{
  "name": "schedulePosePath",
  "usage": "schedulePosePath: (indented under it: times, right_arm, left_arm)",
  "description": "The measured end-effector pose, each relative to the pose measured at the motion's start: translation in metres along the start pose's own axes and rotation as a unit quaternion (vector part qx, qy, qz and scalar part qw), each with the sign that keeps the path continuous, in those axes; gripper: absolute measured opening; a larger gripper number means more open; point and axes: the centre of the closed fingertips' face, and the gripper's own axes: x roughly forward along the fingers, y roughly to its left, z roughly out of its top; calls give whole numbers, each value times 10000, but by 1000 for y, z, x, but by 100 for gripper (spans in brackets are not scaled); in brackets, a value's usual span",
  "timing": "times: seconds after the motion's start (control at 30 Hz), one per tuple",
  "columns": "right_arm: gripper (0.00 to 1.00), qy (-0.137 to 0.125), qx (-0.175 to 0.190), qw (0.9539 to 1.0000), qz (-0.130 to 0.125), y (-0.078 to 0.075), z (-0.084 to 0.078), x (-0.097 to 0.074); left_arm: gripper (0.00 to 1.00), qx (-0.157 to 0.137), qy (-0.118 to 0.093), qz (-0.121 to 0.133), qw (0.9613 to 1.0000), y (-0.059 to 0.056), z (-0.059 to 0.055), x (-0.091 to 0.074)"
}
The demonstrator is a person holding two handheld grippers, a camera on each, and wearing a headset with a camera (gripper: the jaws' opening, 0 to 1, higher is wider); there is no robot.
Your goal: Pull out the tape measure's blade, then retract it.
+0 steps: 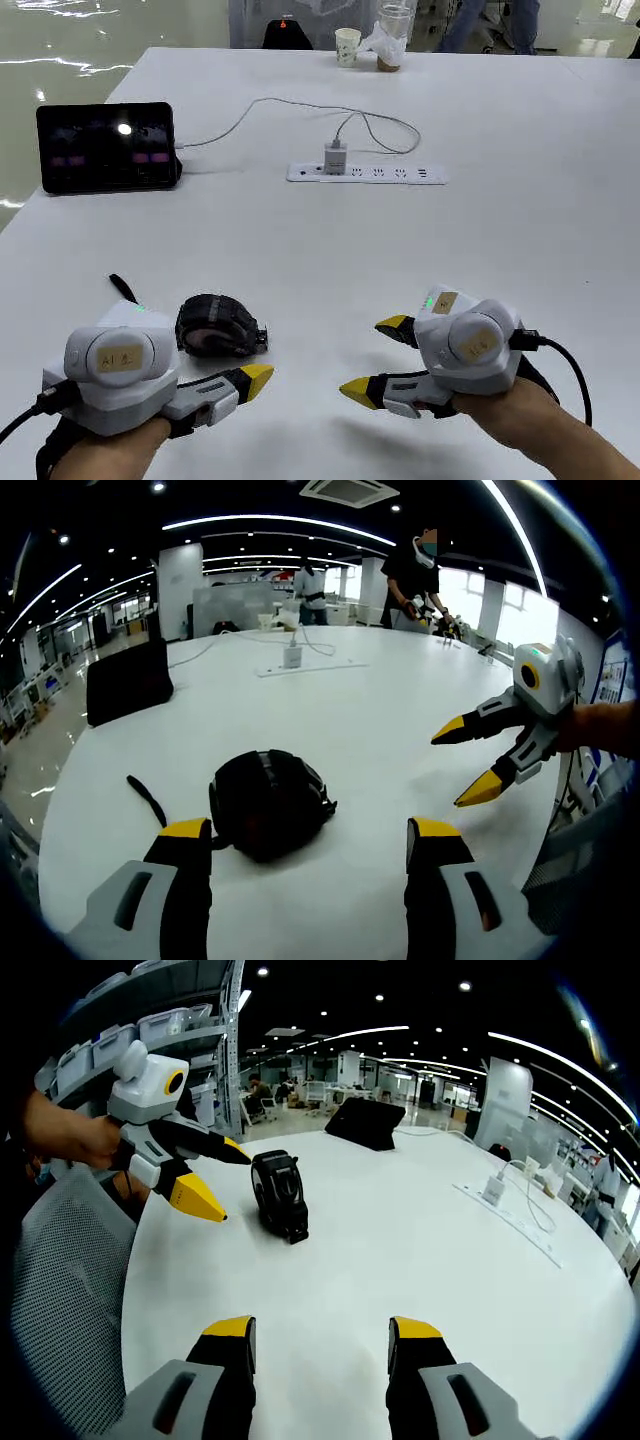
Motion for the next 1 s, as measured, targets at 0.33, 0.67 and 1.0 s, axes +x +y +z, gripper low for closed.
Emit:
schedulePosePath:
  times: [0.33,0.67,1.0]
  right_arm:
    - [57,-182,256,9991,-283,0,-6,-22]
    - [65,-333,508,9971,-457,5,-10,-37]
    - [74,-391,654,9952,-609,11,-13,-49]
  left_arm:
    - [76,42,-247,-188,9995,-4,3,-15]
    - [78,207,-444,-367,9981,-15,5,-25]
    - [80,311,-507,-480,9971,-20,2,-34]
